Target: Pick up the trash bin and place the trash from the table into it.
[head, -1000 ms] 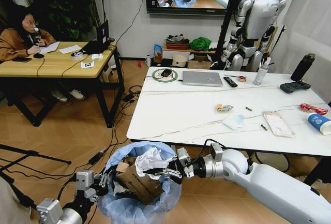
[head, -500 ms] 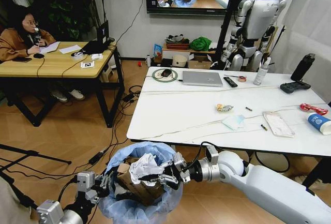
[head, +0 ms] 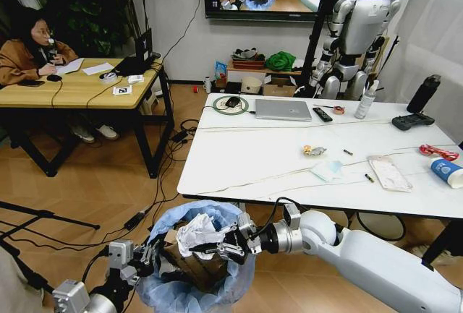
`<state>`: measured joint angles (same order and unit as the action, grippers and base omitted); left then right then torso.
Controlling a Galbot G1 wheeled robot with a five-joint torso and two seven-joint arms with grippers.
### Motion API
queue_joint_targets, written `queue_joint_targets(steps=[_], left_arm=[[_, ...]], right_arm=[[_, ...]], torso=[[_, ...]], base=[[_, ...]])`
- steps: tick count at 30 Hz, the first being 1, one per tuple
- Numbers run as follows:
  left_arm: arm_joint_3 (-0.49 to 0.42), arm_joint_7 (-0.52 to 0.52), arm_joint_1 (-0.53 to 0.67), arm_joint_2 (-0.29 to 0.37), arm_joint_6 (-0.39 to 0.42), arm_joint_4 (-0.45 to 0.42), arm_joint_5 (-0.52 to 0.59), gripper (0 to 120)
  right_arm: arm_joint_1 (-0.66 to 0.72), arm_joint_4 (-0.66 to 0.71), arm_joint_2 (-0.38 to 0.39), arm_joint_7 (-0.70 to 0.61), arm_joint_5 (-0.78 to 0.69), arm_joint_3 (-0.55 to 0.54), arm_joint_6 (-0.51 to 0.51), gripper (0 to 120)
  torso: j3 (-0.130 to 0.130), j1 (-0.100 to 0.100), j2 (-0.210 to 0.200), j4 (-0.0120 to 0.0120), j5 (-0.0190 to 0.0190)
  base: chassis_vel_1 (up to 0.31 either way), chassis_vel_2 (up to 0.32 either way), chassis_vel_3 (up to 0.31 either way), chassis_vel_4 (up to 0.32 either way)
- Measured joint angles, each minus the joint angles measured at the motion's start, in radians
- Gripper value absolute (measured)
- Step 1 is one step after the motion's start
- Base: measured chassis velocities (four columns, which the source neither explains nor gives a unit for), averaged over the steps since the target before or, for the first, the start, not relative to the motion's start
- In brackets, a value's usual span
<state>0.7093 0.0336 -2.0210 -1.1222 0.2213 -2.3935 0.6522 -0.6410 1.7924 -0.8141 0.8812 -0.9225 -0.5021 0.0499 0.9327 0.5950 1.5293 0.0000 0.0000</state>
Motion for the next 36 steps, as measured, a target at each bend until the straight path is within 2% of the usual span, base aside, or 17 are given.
queue_joint_targets(steps=[3, 5, 9, 11, 17, 19, 22, 26, 36], left_arm=[[0.0, 0.0, 0.003, 0.001, 0.0, 0.003, 0.002, 0], [0.0, 0.0, 0.003, 0.001, 0.0, 0.003, 0.003, 0], [-0.001, 0.002, 0.002, 0.002, 0.0, 0.006, 0.005, 0], [-0.001, 0.001, 0.002, 0.002, 0.0, 0.007, 0.005, 0], [-0.001, 0.002, 0.004, 0.004, 0.0, 0.007, 0.008, 0], [-0.001, 0.002, 0.005, 0.004, 0.0, 0.007, 0.009, 0], [-0.004, 0.001, 0.005, 0.003, 0.001, 0.009, 0.008, 0], [-0.005, 0.0, 0.004, 0.002, 0.002, 0.01, 0.007, 0], [-0.005, -0.004, -0.002, 0.004, 0.007, 0.018, 0.007, 0]], right_arm=[[0.0, 0.002, -0.001, 0.0, 0.0, -0.002, 0.003, 28], [0.0, 0.002, -0.002, 0.0, 0.0, -0.002, 0.004, 30], [0.007, 0.011, -0.004, 0.001, -0.005, -0.005, 0.006, 48], [0.008, 0.012, -0.004, 0.001, -0.006, -0.006, 0.006, 52], [0.002, 0.034, 0.005, 0.0, -0.01, -0.008, 0.007, 78], [0.002, 0.035, 0.005, -0.001, -0.01, -0.007, 0.007, 81], [0.0, 0.044, 0.011, -0.002, -0.012, -0.001, 0.008, 94], [-0.004, 0.057, 0.02, -0.003, -0.014, 0.007, 0.008, 100], [-0.024, 0.085, 0.038, -0.005, -0.017, 0.048, 0.019, 100]], torso=[[0.0, 0.0, 0.0, 0.0, 0.0], [0.0, 0.0, 0.0, 0.0, 0.0], [0.0, 0.0, 0.0, 0.0, -0.0001], [0.0, 0.0, 0.0, 0.0001, 0.0], [0.0, 0.0, 0.0, 0.0, 0.0], [0.0, 0.0, 0.0, -0.0001, 0.0], [0.0, 0.0, 0.0, 0.0, 0.0], [0.0, 0.0, 0.0, 0.0, 0.0], [0.0, 0.0, 0.0, 0.0, 0.0]], base=[[0.0, 0.0, 0.0, 0.0], [0.0, 0.0, 0.0, 0.0], [0.0, 0.0, 0.0, 0.0], [0.0, 0.0, 0.0, 0.0], [0.0, 0.0, 0.0, 0.0], [0.0, 0.0, 0.0, 0.0], [0.0, 0.0, 0.0, 0.0], [0.0, 0.0, 0.0, 0.0], [0.0, 0.0, 0.0, 0.0]])
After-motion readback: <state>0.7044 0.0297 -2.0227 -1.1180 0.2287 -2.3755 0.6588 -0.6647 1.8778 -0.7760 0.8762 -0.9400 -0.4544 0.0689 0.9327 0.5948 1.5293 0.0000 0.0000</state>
